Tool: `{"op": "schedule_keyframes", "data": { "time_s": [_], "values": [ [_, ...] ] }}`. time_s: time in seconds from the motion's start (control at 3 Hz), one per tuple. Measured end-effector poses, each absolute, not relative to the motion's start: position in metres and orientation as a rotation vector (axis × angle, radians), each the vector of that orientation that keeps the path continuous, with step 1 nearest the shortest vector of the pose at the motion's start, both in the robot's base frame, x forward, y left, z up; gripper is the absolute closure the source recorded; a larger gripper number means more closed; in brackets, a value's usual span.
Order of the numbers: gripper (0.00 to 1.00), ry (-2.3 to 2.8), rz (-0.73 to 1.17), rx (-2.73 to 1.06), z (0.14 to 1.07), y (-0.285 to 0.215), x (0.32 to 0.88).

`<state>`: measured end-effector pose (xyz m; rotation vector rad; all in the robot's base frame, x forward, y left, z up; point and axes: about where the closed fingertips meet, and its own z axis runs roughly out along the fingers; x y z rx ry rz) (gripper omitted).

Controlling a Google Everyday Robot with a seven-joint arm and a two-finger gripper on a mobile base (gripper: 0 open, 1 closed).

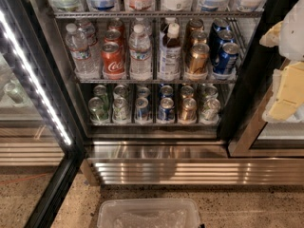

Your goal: Pick orange can from middle shelf of fridge

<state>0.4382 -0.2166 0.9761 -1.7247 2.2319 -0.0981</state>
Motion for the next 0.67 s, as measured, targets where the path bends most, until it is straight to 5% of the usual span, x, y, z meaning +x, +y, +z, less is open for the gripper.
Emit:
{"op": "schedule_keyframes", "data": {
  "time_s": [0.67],
  "values": [
    [0.0,2.2,0.009,-1.646,0.953,-0.216,0.449]
  ]
}}
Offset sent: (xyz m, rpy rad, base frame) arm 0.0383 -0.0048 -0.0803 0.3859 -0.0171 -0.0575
